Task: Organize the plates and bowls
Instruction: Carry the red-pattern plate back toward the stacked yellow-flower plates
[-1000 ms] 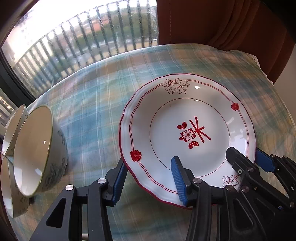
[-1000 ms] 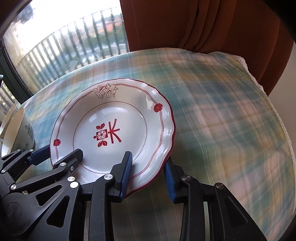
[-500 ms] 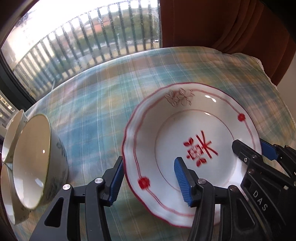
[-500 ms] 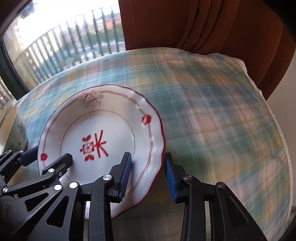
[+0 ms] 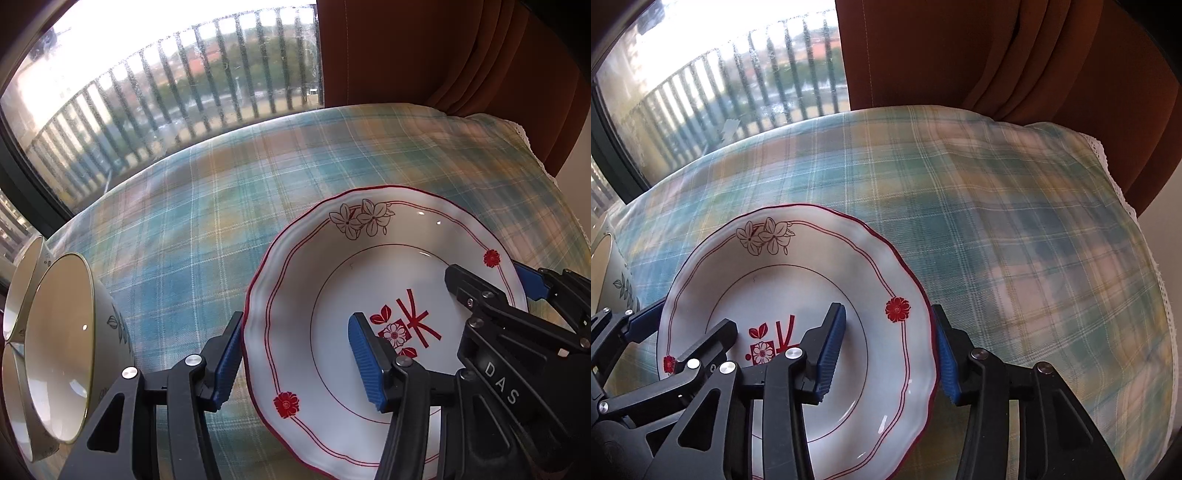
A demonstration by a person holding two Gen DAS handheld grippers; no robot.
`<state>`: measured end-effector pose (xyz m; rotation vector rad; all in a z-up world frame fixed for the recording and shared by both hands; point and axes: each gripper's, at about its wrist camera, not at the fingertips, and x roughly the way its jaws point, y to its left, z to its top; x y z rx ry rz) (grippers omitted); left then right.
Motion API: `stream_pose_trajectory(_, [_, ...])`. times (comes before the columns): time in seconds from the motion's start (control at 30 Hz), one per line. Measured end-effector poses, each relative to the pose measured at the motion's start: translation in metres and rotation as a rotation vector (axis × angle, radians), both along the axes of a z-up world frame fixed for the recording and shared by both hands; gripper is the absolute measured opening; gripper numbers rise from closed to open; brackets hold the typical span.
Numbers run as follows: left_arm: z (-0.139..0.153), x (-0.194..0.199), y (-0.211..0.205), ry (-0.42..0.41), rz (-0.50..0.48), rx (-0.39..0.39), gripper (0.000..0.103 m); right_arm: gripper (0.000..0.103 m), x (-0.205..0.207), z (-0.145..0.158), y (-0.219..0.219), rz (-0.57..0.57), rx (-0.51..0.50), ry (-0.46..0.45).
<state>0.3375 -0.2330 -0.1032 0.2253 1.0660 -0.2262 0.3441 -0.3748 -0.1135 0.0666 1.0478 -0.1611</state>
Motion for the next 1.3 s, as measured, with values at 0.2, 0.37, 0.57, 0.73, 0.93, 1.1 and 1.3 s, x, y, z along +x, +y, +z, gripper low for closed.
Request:
stream_pose_trajectory(0.2, [0.001, -0.006, 0.003, 0.028, 0.008, -0.032, 0.057, 0.047, -0.009, 0.005, 0.003, -0.018, -0.028, 0.007])
stream_pose_trajectory(0.37, [0.006, -0.012, 0.006, 0.035, 0.014, -0.059, 0.057, 0.047, -0.020, 0.013, 0.006, -0.021, -0.045, -0.004])
stream_pose_trajectory(0.57, [0.021, -0.025, 0.013, 0.038, 0.014, -0.093, 0.057, 0.047, -0.035, 0.031, 0.016, -0.023, -0.085, -0.035])
stream_pose_trajectory(0.73, [0.041, -0.038, 0.019, -0.011, 0.009, -0.100, 0.057, 0.047, -0.049, 0.052, 0.023, -0.028, -0.096, -0.072])
stream_pose_trajectory(0.93, [0.060, -0.058, 0.034, -0.047, 0.007, -0.104, 0.057, 0.047, -0.070, 0.075, 0.039, -0.019, -0.115, -0.099])
stream_pose_trajectory(1.1, [0.066, -0.075, 0.053, -0.058, 0.016, -0.117, 0.057, 0.047, -0.089, 0.086, 0.057, 0.002, -0.120, -0.118])
stream_pose_trajectory(1.3, [0.064, -0.098, 0.077, -0.046, 0.035, -0.138, 0.057, 0.047, -0.113, 0.088, 0.083, 0.021, -0.135, -0.113])
